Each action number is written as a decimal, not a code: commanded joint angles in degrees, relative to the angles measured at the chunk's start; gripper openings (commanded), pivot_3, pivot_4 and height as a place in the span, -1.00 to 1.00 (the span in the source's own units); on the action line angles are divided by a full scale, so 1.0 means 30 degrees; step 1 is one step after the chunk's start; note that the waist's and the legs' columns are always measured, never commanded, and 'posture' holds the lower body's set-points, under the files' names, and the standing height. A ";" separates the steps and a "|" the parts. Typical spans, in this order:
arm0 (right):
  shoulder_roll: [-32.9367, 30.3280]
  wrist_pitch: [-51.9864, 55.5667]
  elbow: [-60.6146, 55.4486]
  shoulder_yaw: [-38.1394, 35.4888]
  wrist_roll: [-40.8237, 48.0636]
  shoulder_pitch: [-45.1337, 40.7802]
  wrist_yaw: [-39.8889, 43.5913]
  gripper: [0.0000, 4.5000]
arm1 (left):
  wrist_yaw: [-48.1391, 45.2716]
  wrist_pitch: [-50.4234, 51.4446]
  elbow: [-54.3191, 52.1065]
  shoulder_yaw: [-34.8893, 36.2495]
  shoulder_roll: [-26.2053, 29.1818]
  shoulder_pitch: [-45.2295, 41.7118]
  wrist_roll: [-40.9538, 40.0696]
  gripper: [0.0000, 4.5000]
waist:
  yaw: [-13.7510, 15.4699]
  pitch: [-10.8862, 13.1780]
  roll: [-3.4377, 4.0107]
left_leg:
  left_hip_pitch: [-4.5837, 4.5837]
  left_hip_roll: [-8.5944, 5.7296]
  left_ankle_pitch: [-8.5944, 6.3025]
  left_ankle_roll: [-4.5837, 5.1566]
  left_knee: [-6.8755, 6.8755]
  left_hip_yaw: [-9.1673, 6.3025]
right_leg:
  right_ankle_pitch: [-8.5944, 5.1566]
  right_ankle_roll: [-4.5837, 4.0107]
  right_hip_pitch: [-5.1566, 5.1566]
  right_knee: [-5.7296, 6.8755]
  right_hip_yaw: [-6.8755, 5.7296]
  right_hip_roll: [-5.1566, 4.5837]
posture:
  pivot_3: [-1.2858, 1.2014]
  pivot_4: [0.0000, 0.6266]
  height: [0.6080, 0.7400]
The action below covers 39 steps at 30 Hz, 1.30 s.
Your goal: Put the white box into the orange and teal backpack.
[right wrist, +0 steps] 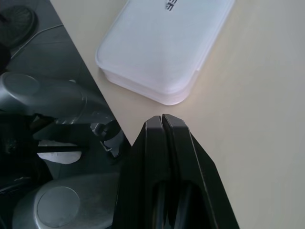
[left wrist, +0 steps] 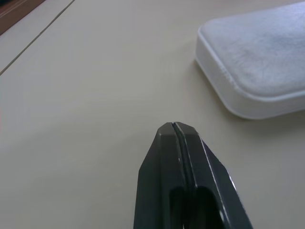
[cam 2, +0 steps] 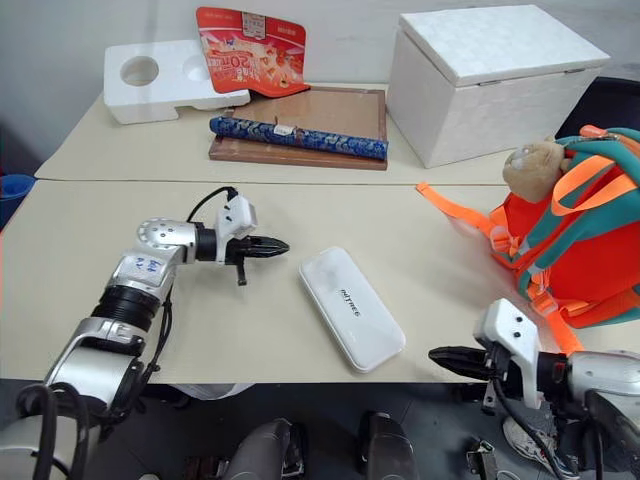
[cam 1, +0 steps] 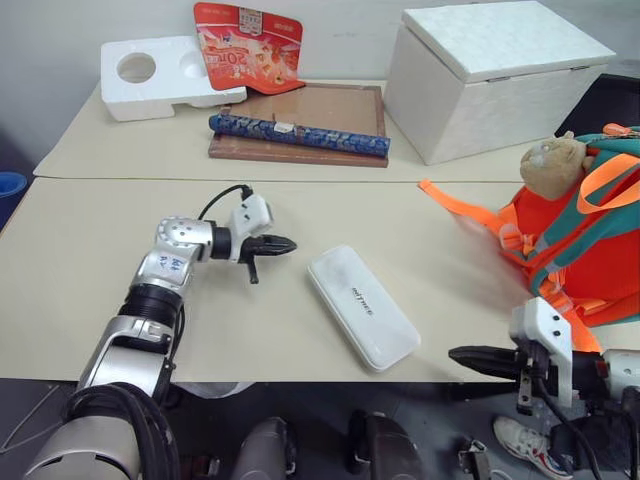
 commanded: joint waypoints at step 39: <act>0.1180 -0.2317 0.7356 0.4372 -0.5130 -0.7832 -0.1649 -1.00 | -0.0149 1.8170 -0.9939 0.3029 0.2231 0.4302 -0.4954 -0.52 | -0.0023 0.0001 -0.0001 | -0.0105 0.0028 -0.0022 0.0016 0.0231 -0.0064 | -0.0006 -0.0008 -0.0036 0.0147 0.0096 -0.0009 | 0.03 -0.52 1.00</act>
